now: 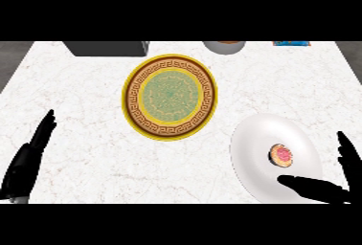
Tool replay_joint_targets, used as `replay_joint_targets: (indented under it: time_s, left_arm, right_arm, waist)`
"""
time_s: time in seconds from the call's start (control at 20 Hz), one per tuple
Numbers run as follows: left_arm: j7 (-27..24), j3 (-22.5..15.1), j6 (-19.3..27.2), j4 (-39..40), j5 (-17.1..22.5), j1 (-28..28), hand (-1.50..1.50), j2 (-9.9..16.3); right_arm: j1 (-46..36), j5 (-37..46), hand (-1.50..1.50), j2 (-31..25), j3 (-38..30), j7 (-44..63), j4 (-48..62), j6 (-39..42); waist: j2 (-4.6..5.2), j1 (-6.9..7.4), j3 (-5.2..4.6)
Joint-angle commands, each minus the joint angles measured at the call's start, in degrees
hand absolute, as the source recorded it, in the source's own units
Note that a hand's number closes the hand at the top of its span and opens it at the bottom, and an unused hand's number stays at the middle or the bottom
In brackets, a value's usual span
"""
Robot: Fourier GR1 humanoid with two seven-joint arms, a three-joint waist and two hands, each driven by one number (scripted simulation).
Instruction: Pick the cupcake from the plate and place it in the plate
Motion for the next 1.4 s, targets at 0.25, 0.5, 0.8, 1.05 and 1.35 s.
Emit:
replay_joint_targets:
  time_s: [0.25, 0.5, 0.8, 1.05, 1.35]
  left_arm:
    - [1.2, 1.2, -1.2, 0.2, -4.8, -1.1, 0.0, -4.4]
    - [-2.2, 4.9, -4.9, 0.3, -4.7, 3.6, 0.0, -3.6]
    - [1.9, 7.7, -7.2, -4.4, -6.7, 4.1, 0.0, -6.1]
    - [2.5, 9.2, -9.5, -3.0, -8.7, 0.6, 0.0, -8.0]
    - [5.0, 9.6, -9.6, -7.0, -11.5, 2.7, 0.0, -10.0]
  right_arm:
    - [-3.7, -3.4, -1.5, 5.0, -0.8, -7.9, 11.7, 6.8]
    - [-7.0, -1.2, -1.5, 7.5, -1.1, -6.6, 15.3, 8.7]
    - [-6.5, -0.1, -1.5, 10.3, -3.3, -5.5, 12.2, 11.2]
    - [-8.5, 2.0, -1.5, 13.8, -4.3, -12.7, 22.5, 10.8]
    - [-10.0, 1.4, 1.5, 15.1, -7.8, -22.1, 27.9, 10.2]
  waist:
    - [-0.03, -0.08, 0.04]
    - [-0.02, 0.16, 0.02]
    - [-0.08, -0.01, 0.02]
    - [-0.04, -0.06, 0.02]
    - [-0.04, 0.06, 0.04]
